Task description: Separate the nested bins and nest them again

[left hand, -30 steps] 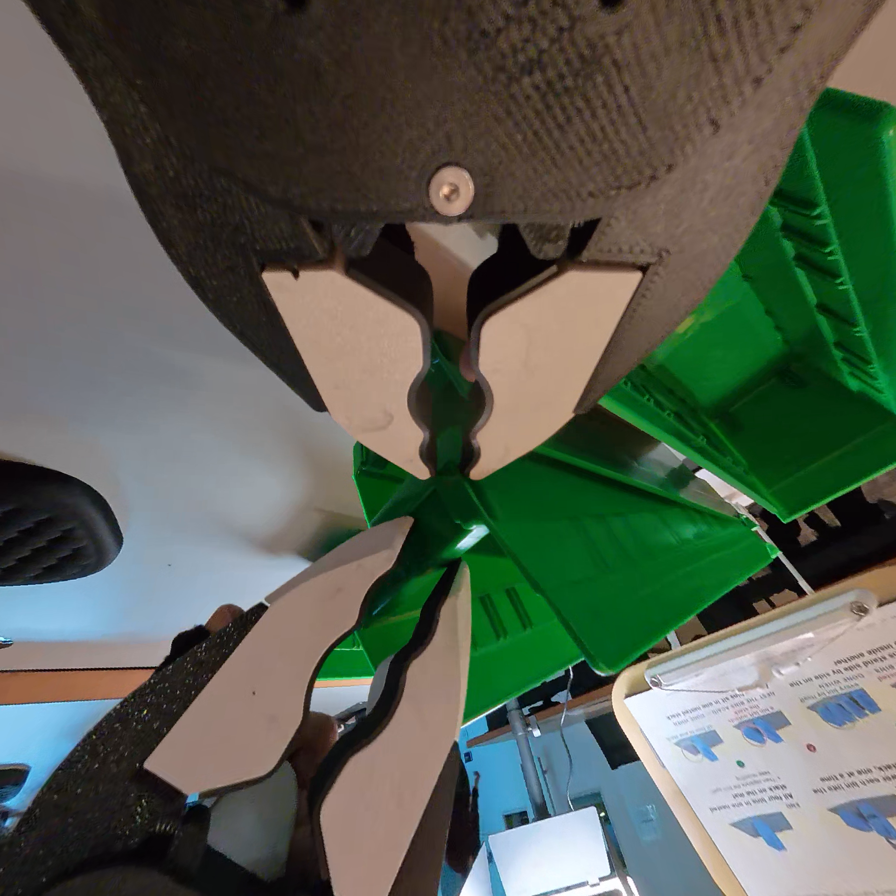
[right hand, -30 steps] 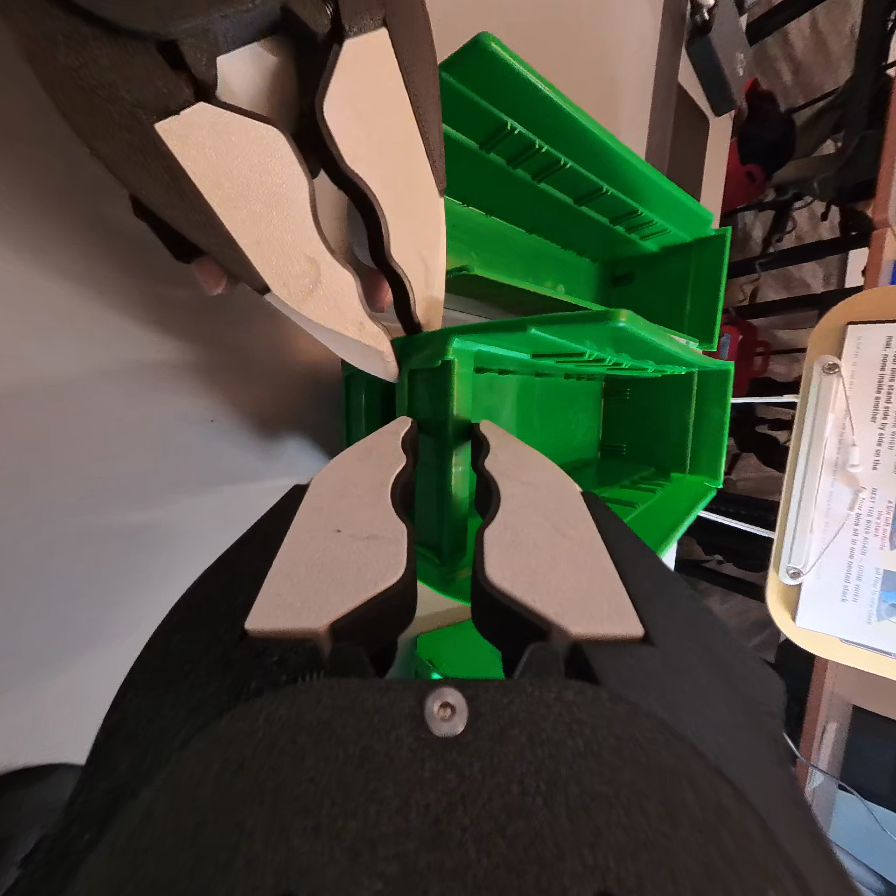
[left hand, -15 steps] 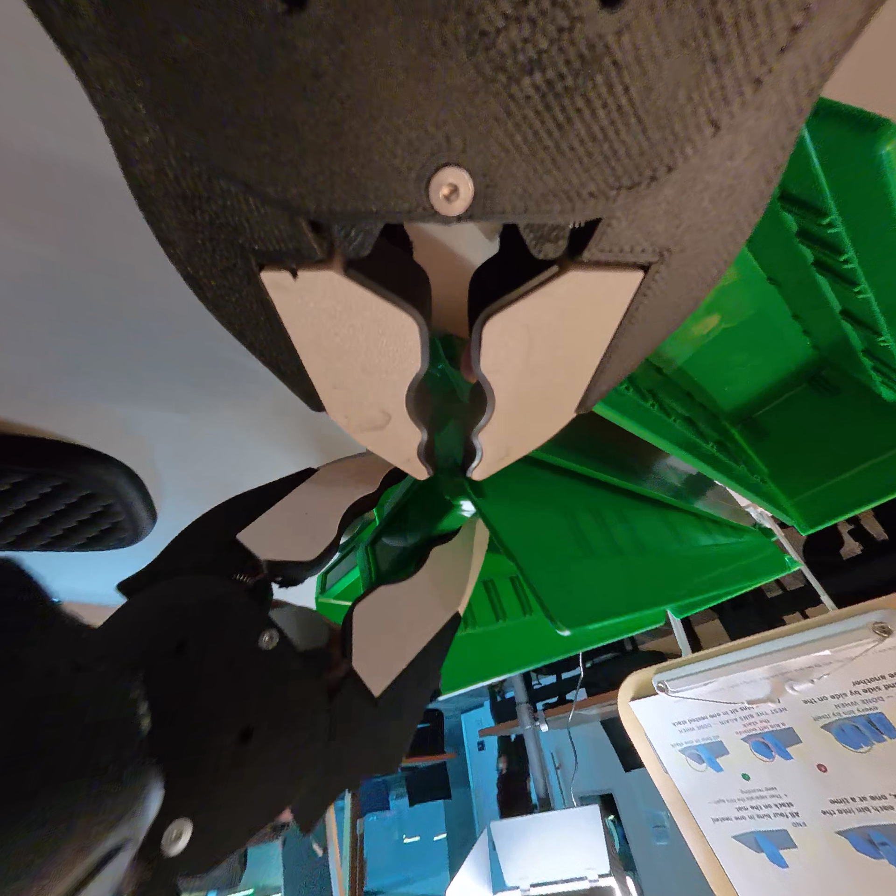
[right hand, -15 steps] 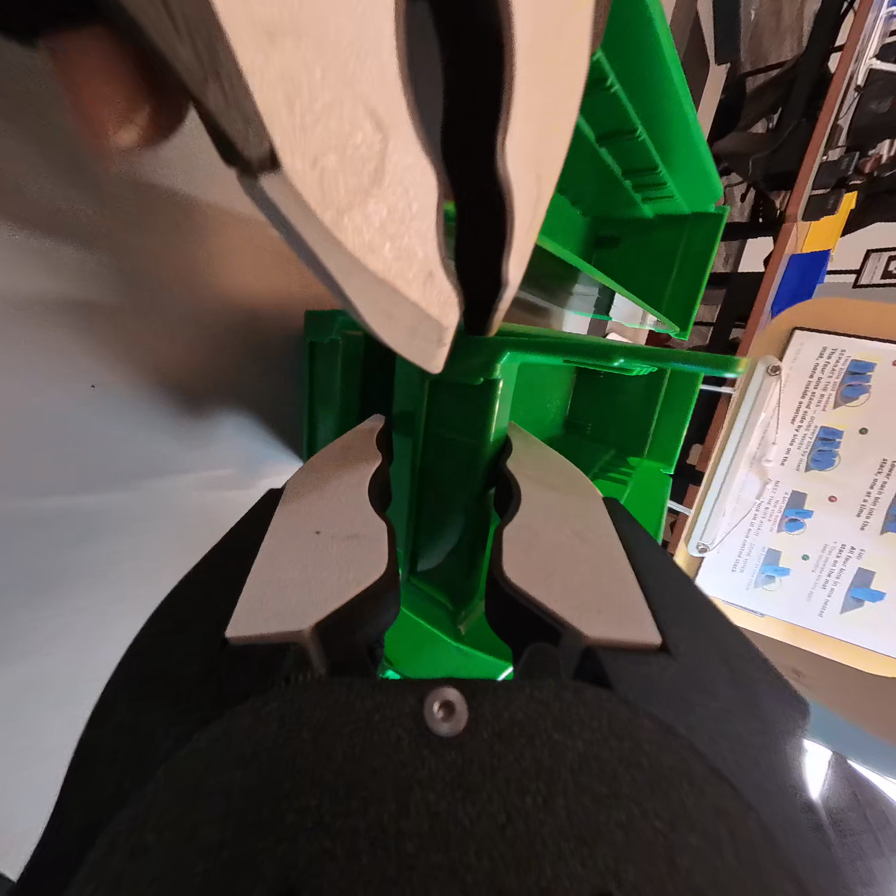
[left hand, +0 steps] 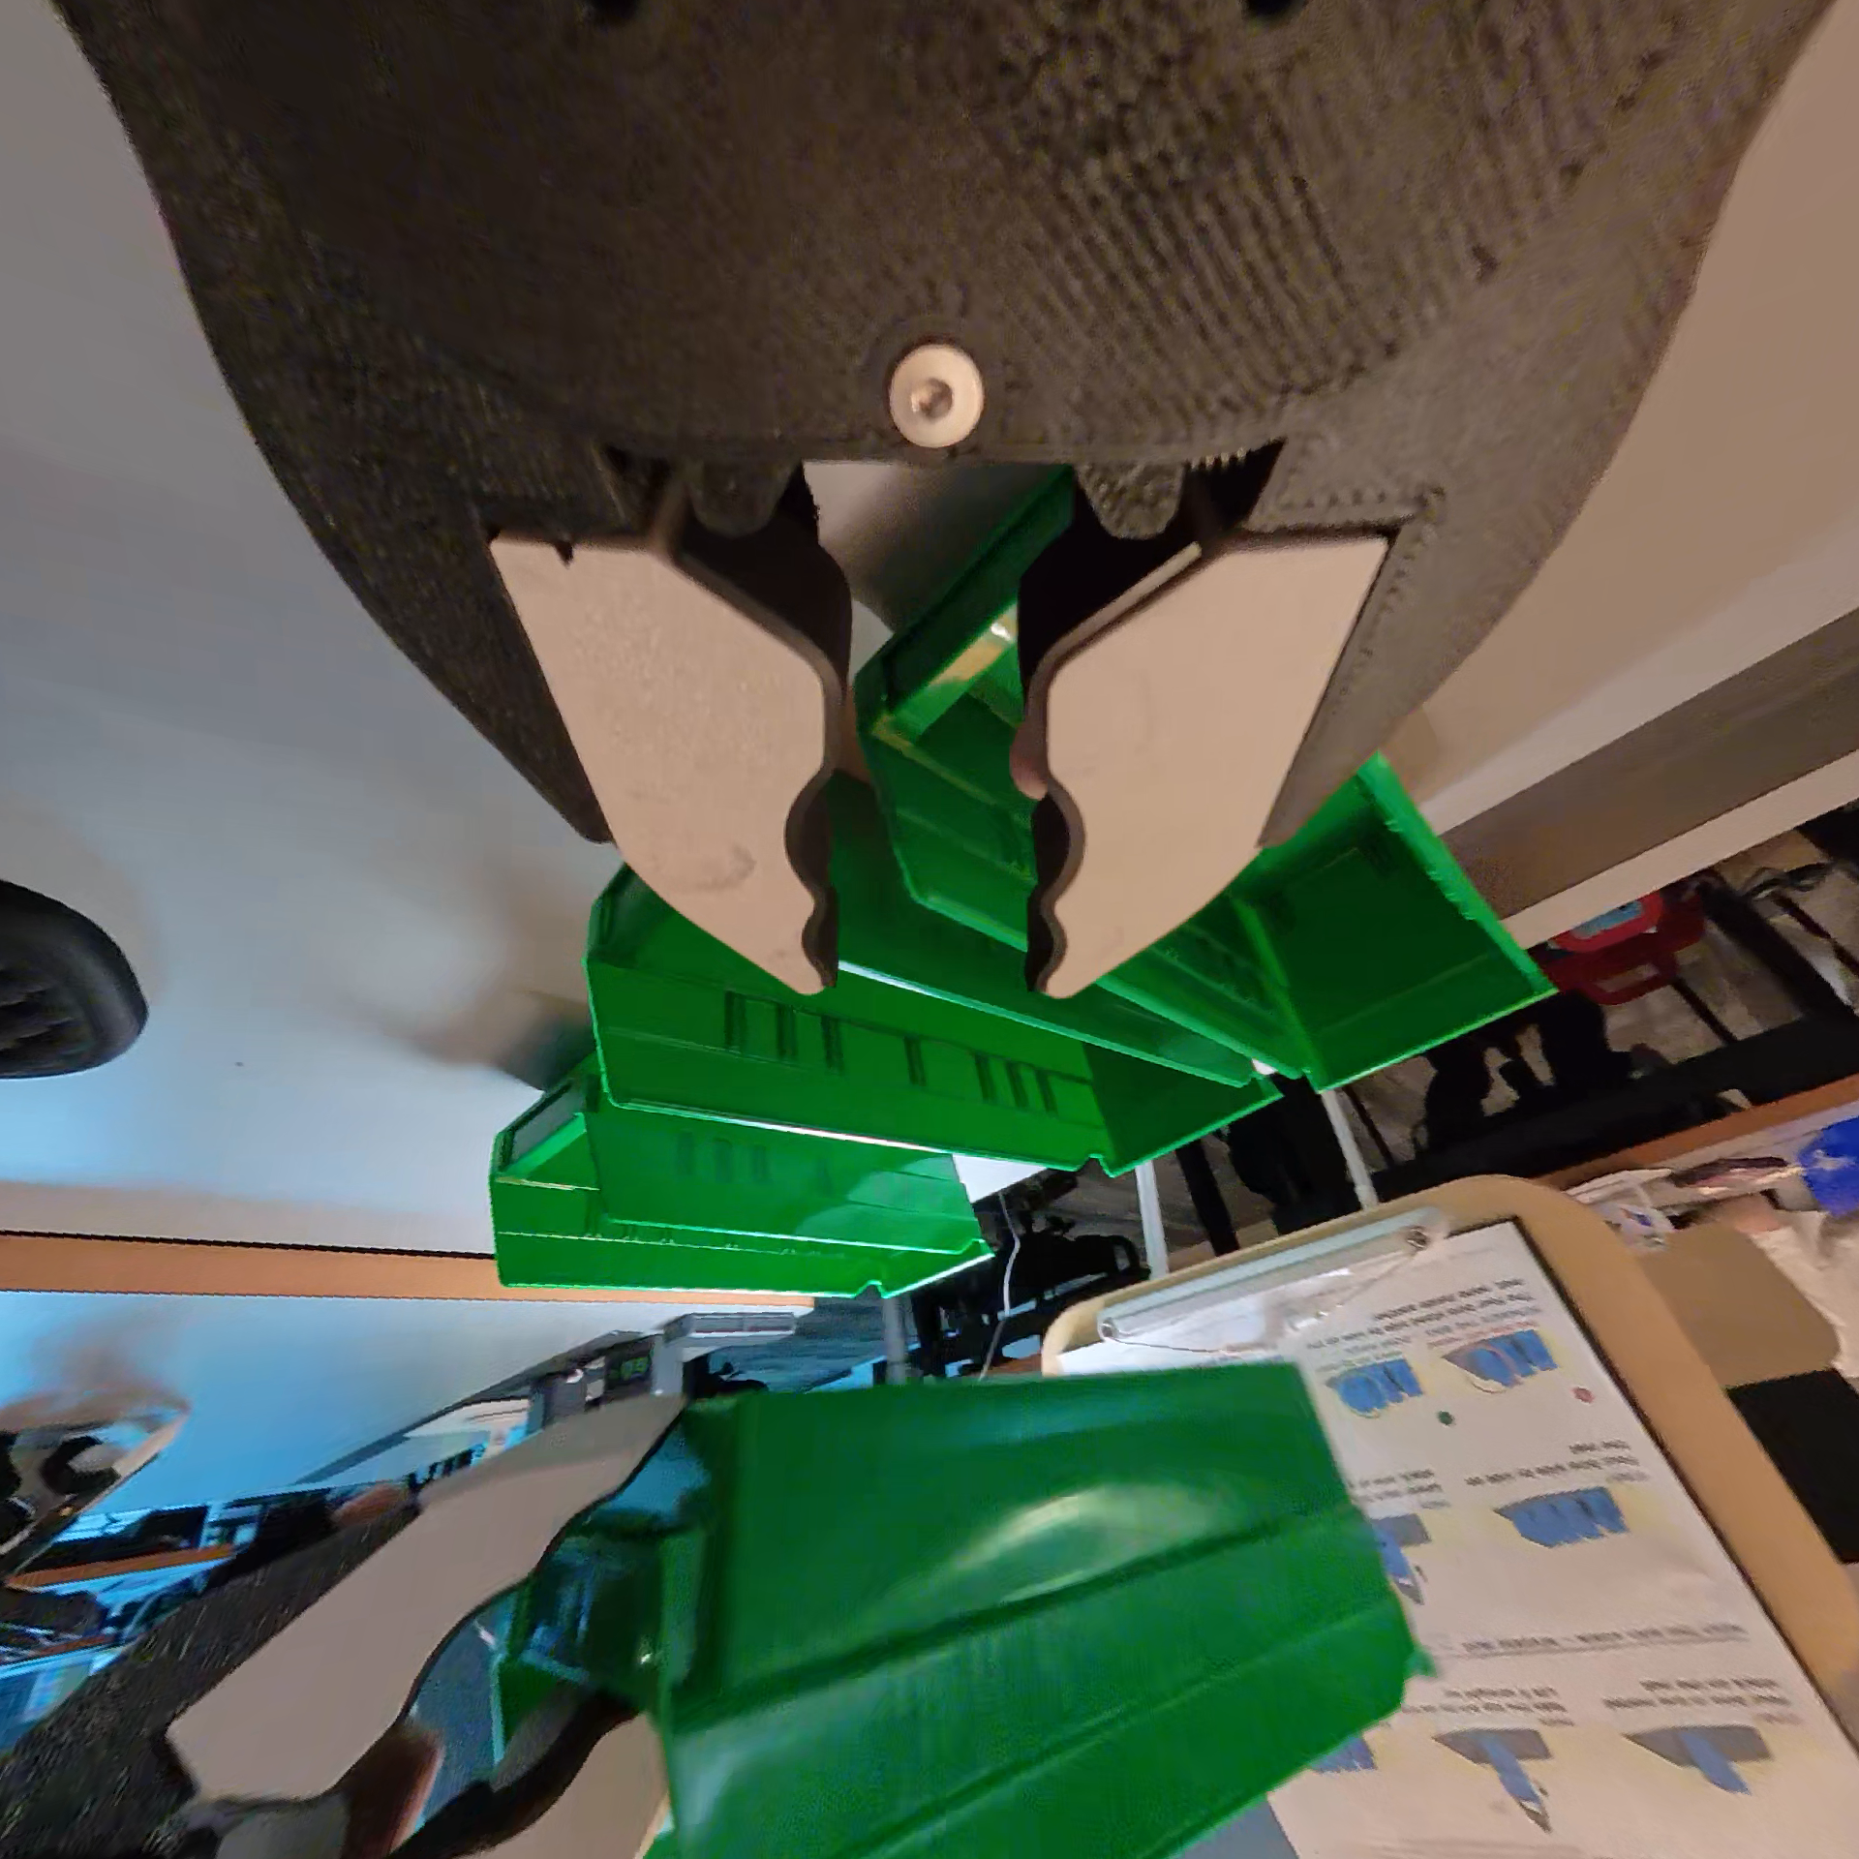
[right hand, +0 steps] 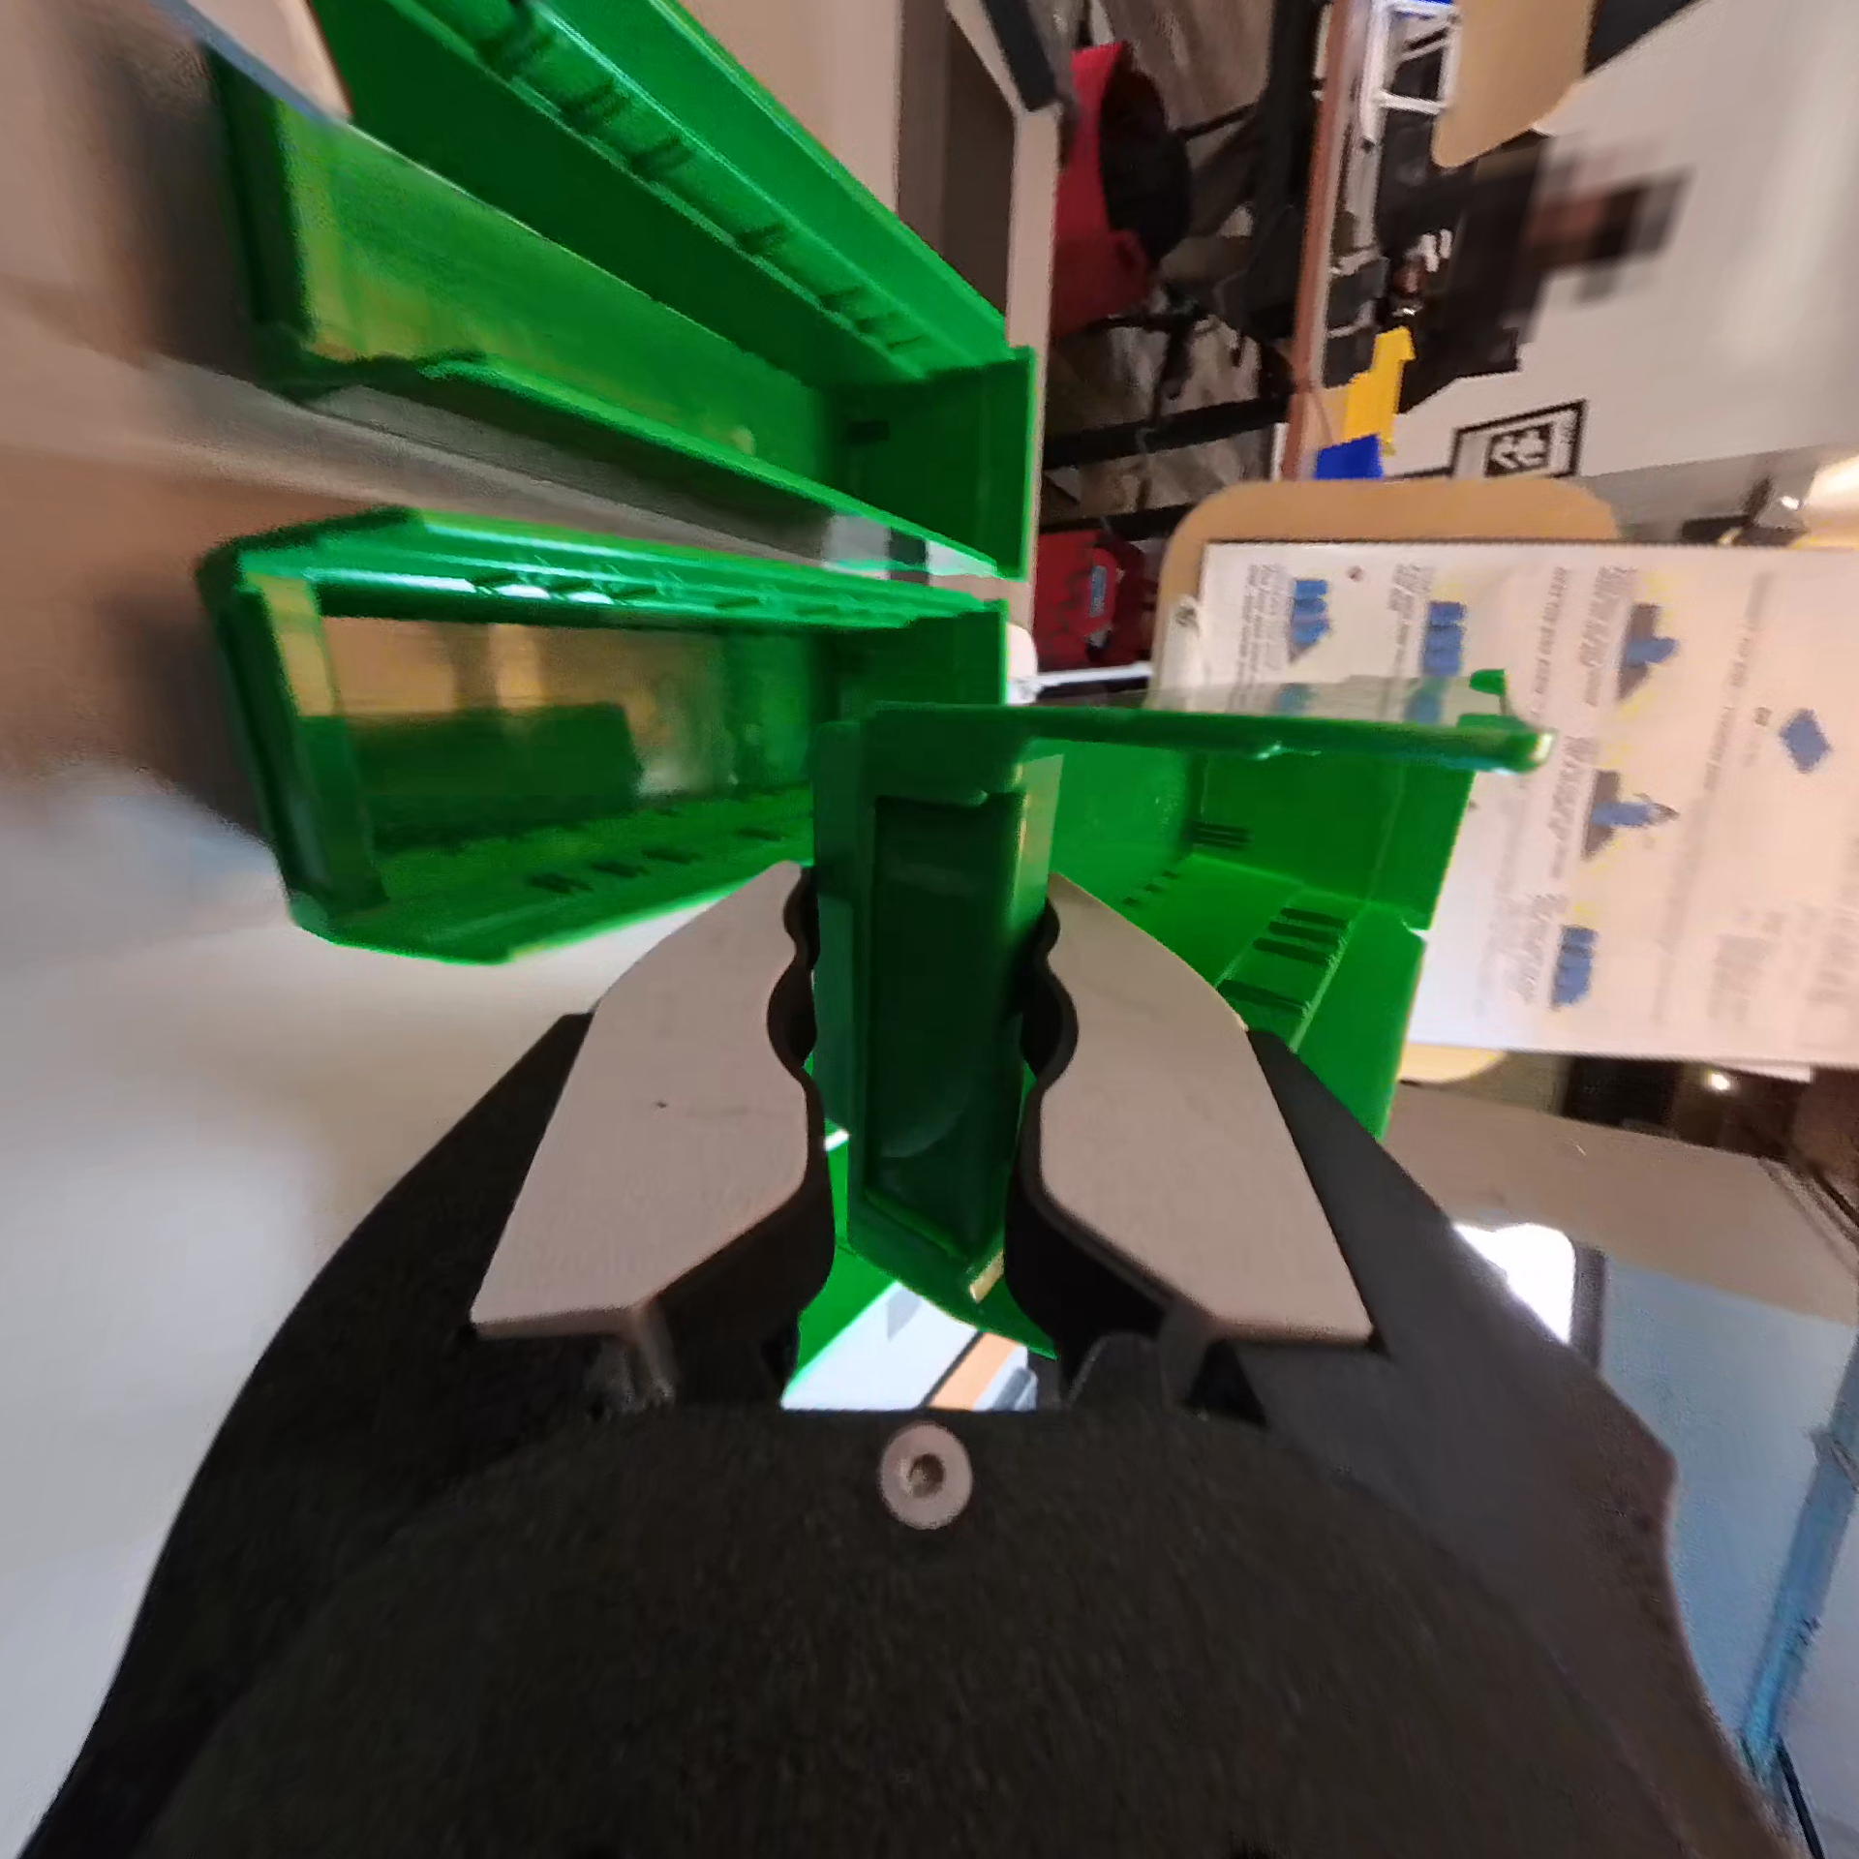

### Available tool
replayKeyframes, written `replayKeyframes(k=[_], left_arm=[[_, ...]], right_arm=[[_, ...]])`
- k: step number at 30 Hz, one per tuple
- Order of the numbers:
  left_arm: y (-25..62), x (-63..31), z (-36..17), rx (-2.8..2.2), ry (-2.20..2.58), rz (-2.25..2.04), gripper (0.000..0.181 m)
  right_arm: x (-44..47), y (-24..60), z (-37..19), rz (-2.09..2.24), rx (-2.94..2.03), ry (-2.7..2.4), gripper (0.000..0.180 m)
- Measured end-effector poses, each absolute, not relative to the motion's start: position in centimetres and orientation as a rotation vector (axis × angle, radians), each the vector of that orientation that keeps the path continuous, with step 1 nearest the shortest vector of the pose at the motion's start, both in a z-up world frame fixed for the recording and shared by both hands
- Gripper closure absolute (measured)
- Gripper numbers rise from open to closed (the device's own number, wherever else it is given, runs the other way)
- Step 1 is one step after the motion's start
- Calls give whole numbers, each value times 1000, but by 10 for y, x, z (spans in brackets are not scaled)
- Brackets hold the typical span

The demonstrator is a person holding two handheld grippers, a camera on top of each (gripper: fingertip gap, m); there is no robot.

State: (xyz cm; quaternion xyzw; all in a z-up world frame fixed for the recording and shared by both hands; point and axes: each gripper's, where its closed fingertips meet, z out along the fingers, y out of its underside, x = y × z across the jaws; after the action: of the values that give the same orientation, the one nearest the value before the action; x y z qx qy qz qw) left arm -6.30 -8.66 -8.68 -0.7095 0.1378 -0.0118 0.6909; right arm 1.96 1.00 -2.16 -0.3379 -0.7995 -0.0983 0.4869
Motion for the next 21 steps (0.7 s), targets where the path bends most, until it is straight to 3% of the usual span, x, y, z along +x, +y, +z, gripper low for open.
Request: replayKeyframes(k=[5,15,21], left_arm=[[-92,-76,-88,-1592,287,16,144],[-97,-89,-92,-1611,270,73,141],[-96,-93,-95,-1623,257,72,141]], right_arm=[[45,31,-19,-237,-854,-1901,142],[64,36,-120,-292,-853,-1977,142],[65,33,-119,-272,-773,-1968,142]])
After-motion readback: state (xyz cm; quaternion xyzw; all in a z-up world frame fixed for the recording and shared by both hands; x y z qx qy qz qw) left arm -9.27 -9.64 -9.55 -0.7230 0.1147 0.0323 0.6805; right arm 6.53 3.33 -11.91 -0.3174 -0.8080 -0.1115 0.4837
